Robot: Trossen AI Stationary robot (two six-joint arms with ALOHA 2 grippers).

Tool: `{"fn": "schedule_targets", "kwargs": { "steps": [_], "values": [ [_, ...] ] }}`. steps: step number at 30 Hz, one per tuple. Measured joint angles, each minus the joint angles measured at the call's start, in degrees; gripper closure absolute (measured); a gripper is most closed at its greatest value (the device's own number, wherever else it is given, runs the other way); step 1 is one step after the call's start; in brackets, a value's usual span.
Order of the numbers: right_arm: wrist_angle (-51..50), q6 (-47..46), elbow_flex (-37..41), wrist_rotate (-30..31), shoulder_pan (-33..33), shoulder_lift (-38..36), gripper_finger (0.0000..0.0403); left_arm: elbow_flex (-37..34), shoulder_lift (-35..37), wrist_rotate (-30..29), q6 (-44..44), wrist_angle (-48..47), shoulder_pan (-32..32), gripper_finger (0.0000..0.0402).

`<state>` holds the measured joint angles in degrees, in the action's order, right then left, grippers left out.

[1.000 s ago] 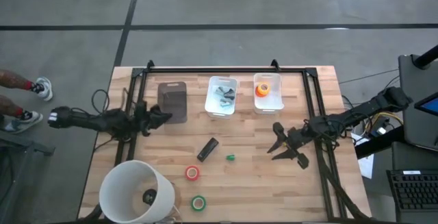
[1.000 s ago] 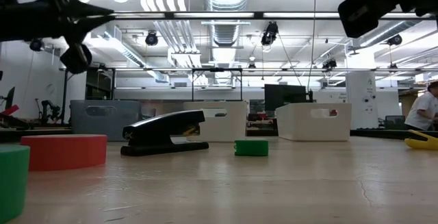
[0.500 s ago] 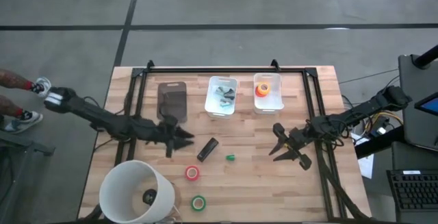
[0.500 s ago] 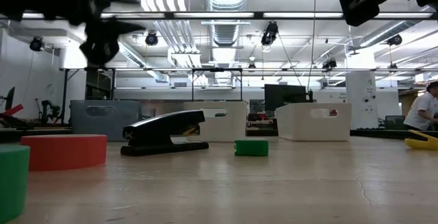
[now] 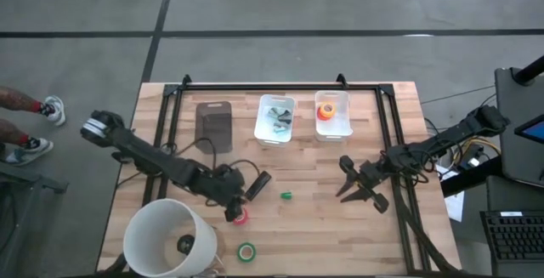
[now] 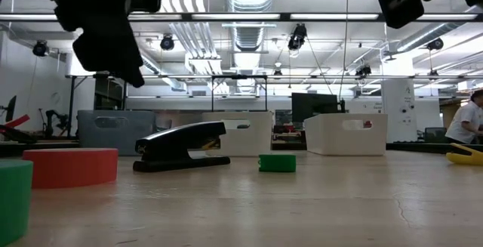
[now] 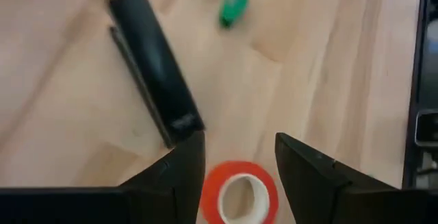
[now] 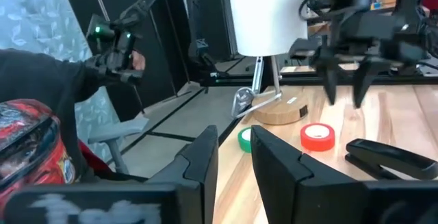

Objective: Pick and place Stapler, Stapler remover, tape
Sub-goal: Put the red tape into the right white bin

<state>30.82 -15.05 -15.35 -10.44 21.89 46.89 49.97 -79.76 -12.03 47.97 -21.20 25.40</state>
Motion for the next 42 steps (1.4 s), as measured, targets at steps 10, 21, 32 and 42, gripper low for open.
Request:
{"fn": "schedule_targets", "kwargs": {
  "steps": [10, 21, 32, 42],
  "values": [
    [0.5, 0.0, 0.0, 0.0, 0.0, 0.0, 0.0318, 3.0, -9.5, 4.7, 1.7, -3.7, 3.2, 0.0234],
    [1.0, 0.4, 0.0, 0.0, 0.0, 0.0, 0.0338, 2.6, -13.6, 3.4, 0.3, -5.2, 4.2, 0.025],
    [1.1, 0.7, 0.0, 0.0, 0.0, 0.0, 0.0328, 2.5, -15.9, 3.2, 5.2, -4.0, 4.1, 0.0282],
    [1.0, 1.9, 0.0, 0.0, 0.0, 0.0, 0.0319, 3.1, -15.7, 1.6, 4.4, -2.8, 3.9, 0.036]
  ]
}}
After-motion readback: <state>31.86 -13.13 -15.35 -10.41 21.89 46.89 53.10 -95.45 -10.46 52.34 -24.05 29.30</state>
